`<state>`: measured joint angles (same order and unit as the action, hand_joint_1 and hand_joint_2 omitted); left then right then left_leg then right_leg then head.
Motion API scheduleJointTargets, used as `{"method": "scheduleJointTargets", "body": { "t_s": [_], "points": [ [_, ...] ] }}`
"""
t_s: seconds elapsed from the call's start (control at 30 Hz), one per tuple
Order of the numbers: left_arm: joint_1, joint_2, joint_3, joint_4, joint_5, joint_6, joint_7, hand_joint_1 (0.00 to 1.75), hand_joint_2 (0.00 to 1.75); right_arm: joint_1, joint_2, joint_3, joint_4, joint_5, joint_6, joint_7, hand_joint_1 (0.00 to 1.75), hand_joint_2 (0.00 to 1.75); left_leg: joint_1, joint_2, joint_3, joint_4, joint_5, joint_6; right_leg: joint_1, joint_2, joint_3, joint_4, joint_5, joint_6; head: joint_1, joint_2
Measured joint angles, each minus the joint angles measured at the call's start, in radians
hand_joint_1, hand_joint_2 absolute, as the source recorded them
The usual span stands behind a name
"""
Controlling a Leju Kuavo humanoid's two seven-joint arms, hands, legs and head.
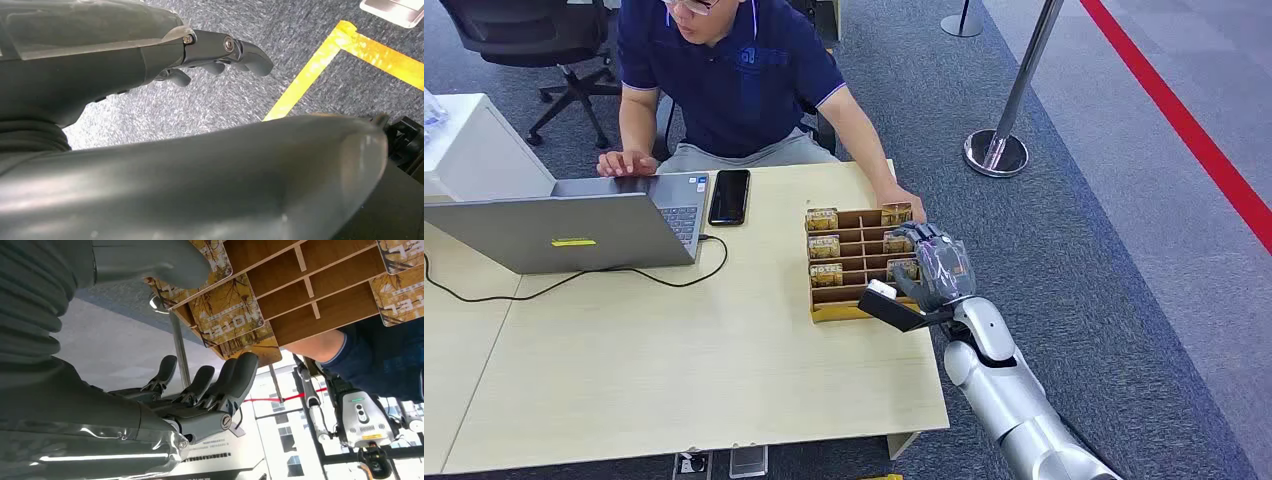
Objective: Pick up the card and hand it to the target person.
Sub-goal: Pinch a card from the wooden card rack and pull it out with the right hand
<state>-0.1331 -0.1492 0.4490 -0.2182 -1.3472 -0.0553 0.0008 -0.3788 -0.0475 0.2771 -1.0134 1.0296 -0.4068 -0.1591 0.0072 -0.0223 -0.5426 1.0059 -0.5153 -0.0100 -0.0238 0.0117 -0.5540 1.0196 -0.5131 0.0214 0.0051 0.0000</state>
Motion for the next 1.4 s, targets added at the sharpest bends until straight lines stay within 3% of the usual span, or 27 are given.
{"method": "scheduleJointTargets", "body": {
  "t_s": [0.1,0.23,0.4,0.53,0.63,1.13,1.4],
  "points": [
    [0.0,0.0,0.0,0.0,0.0,0.0,0.0,0.0,0.0,-0.003,0.001,0.0,0.008,0.0,0.0,0.0,0.75,1.75,0.0,0.0,0.0,0.0,0.0,0.0,0.0,0.0,0.0,0.0,0.0,0.0,0.0,0.0],
    [0.0,0.0,0.0,0.0,0.0,0.0,0.0,0.0,0.0,-0.008,0.004,0.002,0.022,0.0,0.0,0.0,0.95,1.75,0.0,0.0,0.0,0.0,0.0,0.0,0.0,0.0,0.0,0.0,0.0,0.0,0.0,0.0],
    [-0.001,0.0,0.0,0.0,0.0,-0.001,0.0,0.0,0.0,-0.02,0.008,0.006,0.044,0.0,0.0,0.004,0.88,1.75,0.0,0.0,0.0,0.0,0.0,0.0,0.0,0.0,0.0,0.0,0.0,0.0,-0.001,0.0],
    [-0.001,0.0,0.0,0.001,0.0,-0.001,0.0,0.0,0.0,-0.029,0.009,0.007,0.064,0.0,-0.003,0.005,0.65,1.75,0.0,0.0,0.0,0.0,0.0,0.0,0.0,0.0,0.0,0.0,0.0,0.0,0.0,0.0],
    [-0.001,0.0,0.0,0.001,0.0,-0.001,0.0,0.0,0.0,-0.034,0.009,0.008,0.077,0.0,-0.004,0.004,0.62,1.75,0.0,0.0,0.0,0.0,0.0,0.0,0.0,0.0,0.0,0.0,0.0,0.0,0.0,0.0],
    [0.0,0.0,0.0,0.001,0.0,0.001,0.002,0.0,0.0,-0.04,0.017,0.009,0.108,-0.001,-0.01,0.004,0.75,1.75,0.0,0.0,0.0,0.0,0.0,0.0,0.0,0.0,0.0,0.0,0.0,0.0,0.0,0.0],
    [0.0,0.0,0.0,0.001,0.0,0.003,0.003,0.0,0.0,-0.04,0.017,0.009,0.126,-0.003,-0.014,0.001,0.7,1.75,0.0,0.0,0.0,0.0,0.0,0.0,0.0,0.0,0.0,0.0,0.0,0.0,0.0,0.0]
  ]
}}
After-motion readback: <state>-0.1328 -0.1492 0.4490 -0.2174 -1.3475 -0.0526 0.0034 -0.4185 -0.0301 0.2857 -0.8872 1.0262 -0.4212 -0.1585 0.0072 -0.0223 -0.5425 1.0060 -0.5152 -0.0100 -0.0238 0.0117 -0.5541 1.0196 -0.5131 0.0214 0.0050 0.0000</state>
